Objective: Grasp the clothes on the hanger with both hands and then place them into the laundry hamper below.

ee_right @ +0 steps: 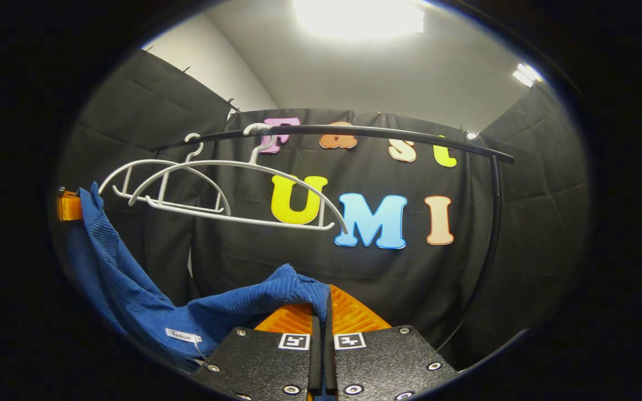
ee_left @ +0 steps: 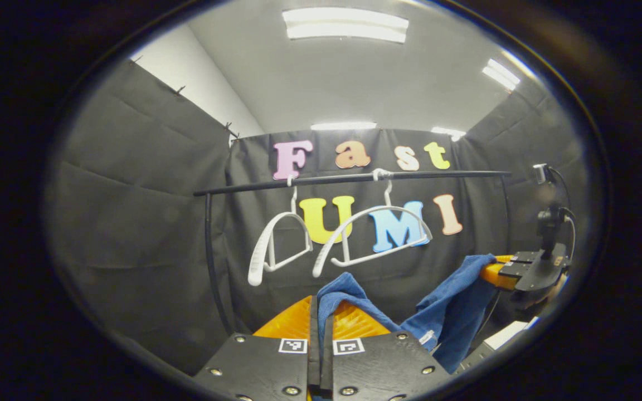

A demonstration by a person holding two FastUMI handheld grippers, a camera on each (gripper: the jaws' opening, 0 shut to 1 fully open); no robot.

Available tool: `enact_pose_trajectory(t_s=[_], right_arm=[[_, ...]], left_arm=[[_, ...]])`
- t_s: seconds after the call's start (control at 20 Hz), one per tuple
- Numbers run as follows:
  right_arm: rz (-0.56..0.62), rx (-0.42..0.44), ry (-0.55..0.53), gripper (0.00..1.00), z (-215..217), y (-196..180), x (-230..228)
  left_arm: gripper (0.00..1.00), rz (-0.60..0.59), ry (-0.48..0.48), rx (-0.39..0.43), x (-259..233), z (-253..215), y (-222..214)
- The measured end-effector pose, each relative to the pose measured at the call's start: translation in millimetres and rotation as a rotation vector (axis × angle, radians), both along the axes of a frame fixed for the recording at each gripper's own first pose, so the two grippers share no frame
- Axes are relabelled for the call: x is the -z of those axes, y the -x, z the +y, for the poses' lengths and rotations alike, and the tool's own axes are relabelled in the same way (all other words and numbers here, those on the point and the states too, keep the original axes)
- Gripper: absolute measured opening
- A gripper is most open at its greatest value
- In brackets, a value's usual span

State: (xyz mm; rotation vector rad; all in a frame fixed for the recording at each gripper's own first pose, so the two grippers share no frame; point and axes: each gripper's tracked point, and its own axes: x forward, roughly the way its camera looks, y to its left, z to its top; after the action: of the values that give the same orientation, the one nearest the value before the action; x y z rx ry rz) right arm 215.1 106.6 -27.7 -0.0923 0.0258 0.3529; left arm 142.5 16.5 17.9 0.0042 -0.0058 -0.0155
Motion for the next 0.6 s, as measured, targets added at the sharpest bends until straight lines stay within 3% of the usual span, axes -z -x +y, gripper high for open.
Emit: enact_pose_trajectory(t_s=[0.3,0.6], right_arm=[[0.059,-0.061,-0.041,0.01,31,67,14],[0.173,-0.12,-0.048,0.01,55,108,65]], left_arm=[[0.0,0.029,0.052,0.089,18,-35,26],[0.02,0.095,0.099,0.139,67,-62,37]])
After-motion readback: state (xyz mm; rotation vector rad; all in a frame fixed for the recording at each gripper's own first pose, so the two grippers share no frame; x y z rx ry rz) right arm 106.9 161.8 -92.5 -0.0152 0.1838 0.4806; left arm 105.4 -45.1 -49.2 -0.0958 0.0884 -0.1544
